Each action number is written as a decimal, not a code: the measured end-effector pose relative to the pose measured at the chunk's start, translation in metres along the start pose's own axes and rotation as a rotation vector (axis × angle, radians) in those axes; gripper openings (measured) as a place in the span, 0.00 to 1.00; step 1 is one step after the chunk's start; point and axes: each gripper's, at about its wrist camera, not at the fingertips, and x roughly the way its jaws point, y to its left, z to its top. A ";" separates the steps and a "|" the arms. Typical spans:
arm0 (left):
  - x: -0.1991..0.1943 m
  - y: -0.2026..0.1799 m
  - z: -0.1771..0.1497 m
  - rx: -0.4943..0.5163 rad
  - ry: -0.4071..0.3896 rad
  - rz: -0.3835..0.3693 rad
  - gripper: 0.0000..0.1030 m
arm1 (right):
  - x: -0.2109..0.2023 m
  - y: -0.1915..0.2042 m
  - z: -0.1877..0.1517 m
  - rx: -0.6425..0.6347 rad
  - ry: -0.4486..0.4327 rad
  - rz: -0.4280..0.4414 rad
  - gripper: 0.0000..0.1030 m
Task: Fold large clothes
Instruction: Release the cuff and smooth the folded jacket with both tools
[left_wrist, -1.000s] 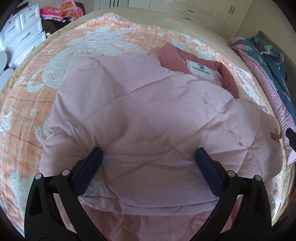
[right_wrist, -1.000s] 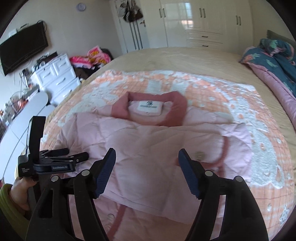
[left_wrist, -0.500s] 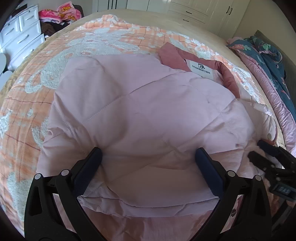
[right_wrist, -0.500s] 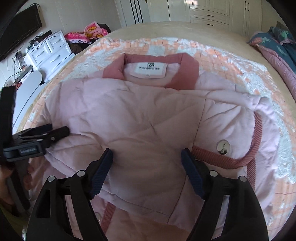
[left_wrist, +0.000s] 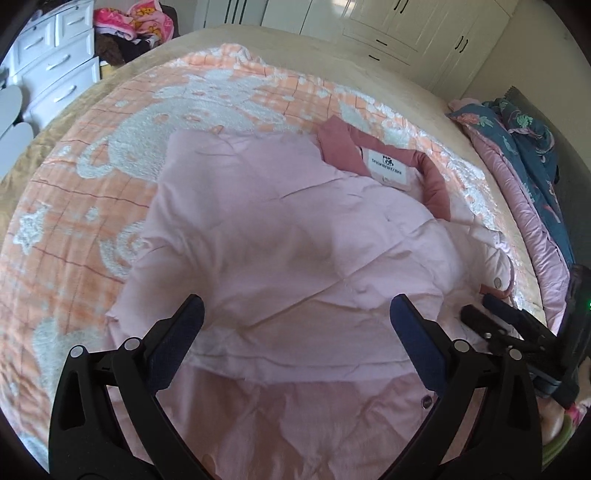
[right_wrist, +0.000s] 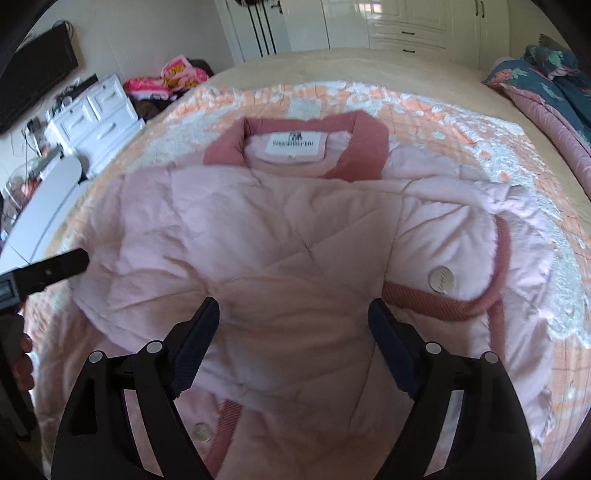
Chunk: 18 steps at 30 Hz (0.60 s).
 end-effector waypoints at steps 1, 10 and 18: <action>-0.003 0.000 -0.001 -0.001 -0.002 -0.005 0.92 | -0.007 0.000 0.000 0.004 -0.018 0.000 0.86; -0.042 -0.009 -0.003 0.000 -0.050 -0.033 0.92 | -0.073 -0.008 0.003 0.069 -0.132 -0.011 0.95; -0.088 -0.018 -0.004 0.011 -0.120 -0.055 0.92 | -0.131 -0.014 0.000 0.098 -0.212 -0.012 0.95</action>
